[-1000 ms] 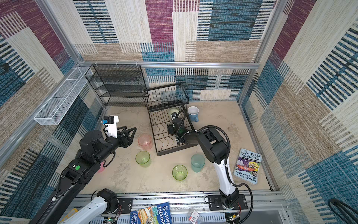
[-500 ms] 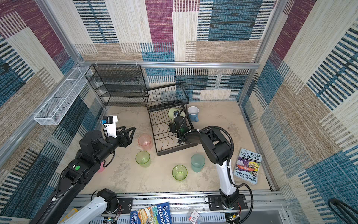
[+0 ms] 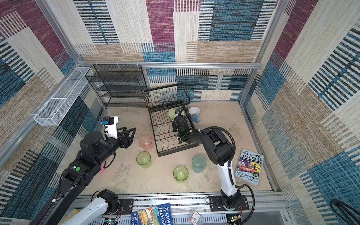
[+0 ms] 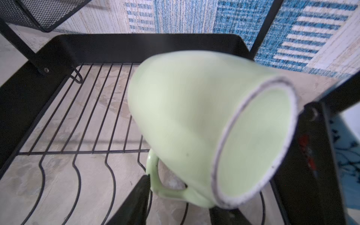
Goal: Load cups into a dish rack
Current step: Move the cup to the dish rack.
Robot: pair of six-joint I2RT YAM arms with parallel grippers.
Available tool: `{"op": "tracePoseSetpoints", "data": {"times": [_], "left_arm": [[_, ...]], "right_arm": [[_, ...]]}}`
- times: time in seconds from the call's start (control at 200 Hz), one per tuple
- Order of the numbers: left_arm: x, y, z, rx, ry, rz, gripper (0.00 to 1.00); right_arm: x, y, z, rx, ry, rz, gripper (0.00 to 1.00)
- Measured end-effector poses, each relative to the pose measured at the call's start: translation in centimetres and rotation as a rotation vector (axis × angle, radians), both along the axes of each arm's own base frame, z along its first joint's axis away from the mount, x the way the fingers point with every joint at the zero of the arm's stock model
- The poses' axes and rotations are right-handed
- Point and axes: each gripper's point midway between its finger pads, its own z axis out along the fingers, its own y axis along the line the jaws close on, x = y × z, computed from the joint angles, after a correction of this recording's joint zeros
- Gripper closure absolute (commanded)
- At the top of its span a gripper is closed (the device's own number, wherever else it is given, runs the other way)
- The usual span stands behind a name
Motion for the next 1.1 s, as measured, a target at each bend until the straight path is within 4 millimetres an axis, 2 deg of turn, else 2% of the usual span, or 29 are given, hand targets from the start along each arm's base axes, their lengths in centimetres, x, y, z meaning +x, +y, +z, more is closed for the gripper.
{"op": "tracePoseSetpoints", "data": {"times": [0.095, 0.255, 0.531, 0.876, 1.102], "left_arm": [[-0.1, 0.0, 0.1, -0.001, -0.003, 0.000, 0.36], [-0.1, 0.1, -0.1, 0.000, 0.000, 0.000, 0.37], [0.0, 0.0, -0.3, 0.002, 0.004, 0.000, 0.37], [0.1, 0.0, -0.4, 0.004, 0.009, 0.001, 0.37], [0.2, 0.1, -0.6, 0.006, 0.013, 0.005, 0.35]], "right_arm": [[0.3, 0.2, 0.6, 0.001, -0.015, 0.005, 0.69], [0.8, 0.6, 1.8, 0.008, -0.059, 0.018, 0.70], [1.3, 1.2, 2.5, 0.017, -0.100, 0.040, 0.71], [2.0, 2.0, 3.0, 0.034, -0.132, 0.059, 0.66], [0.6, 1.7, 1.9, 0.027, -0.105, 0.088, 0.54]]}}
